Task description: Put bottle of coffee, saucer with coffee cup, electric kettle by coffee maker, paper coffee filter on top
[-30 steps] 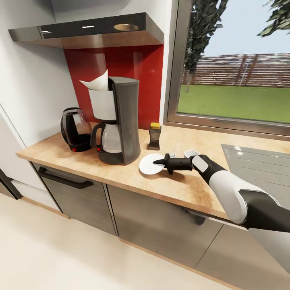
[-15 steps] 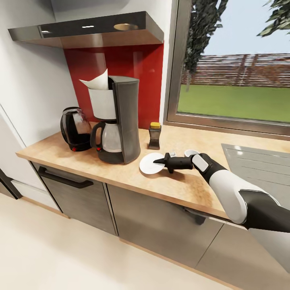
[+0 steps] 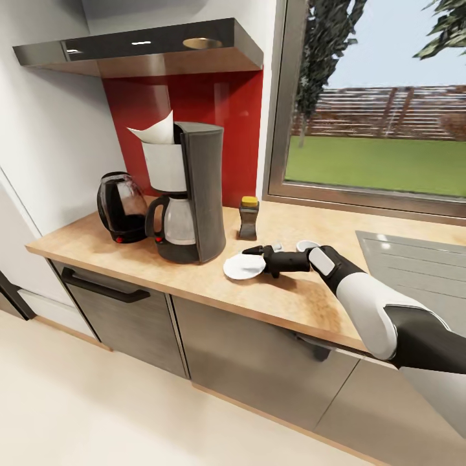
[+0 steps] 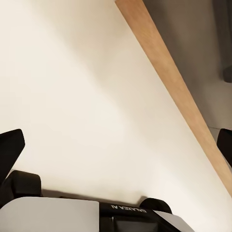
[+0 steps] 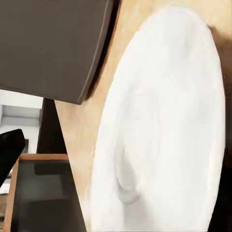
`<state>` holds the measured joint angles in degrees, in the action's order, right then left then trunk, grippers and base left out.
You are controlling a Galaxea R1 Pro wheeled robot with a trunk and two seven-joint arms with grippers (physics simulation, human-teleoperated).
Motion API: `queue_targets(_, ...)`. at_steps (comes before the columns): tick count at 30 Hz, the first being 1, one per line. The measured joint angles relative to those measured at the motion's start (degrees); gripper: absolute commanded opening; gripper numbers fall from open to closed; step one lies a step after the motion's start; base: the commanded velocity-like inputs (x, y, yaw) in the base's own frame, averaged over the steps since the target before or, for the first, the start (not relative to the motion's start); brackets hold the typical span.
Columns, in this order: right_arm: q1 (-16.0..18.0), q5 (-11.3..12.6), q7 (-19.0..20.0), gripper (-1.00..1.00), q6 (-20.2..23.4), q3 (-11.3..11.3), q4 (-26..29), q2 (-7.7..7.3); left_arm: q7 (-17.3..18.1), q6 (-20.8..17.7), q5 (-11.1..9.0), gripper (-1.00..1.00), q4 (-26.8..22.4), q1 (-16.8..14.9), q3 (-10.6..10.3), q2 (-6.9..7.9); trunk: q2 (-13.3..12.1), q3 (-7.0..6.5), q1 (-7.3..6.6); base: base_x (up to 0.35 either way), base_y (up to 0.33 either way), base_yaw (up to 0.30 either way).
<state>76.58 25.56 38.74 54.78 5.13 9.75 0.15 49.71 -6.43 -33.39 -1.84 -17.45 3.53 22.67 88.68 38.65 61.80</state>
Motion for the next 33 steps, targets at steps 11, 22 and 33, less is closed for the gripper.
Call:
queue_targets(11, 0.0, -0.3, 0.0, 1.00, -0.2, -0.1, 0.1, 0.00, 0.0, 0.0, 0.0, 1.00, 0.0, 0.0, 0.0, 0.00, 0.0, 0.00, 0.00, 0.000, 0.000, 0.000)
queue_targets(22, 0.0, -0.2, 0.1, 1.00, -0.3, -0.2, 0.1, 0.00, 0.0, 0.0, 0.0, 1.00, 0.0, 0.0, 0.0, 0.00, 0.0, 0.00, 0.00, 0.000, 0.000, 0.000)
queue_targets(33, 0.0, 1.2, 0.1, 1.00, 0.0, 0.7, -0.8, 0.03, 0.0, 0.1, 0.0, 1.00, 0.0, 0.0, 0.0, -0.01, 0.0, 0.00, 0.01, -0.049, -0.038, 0.000)
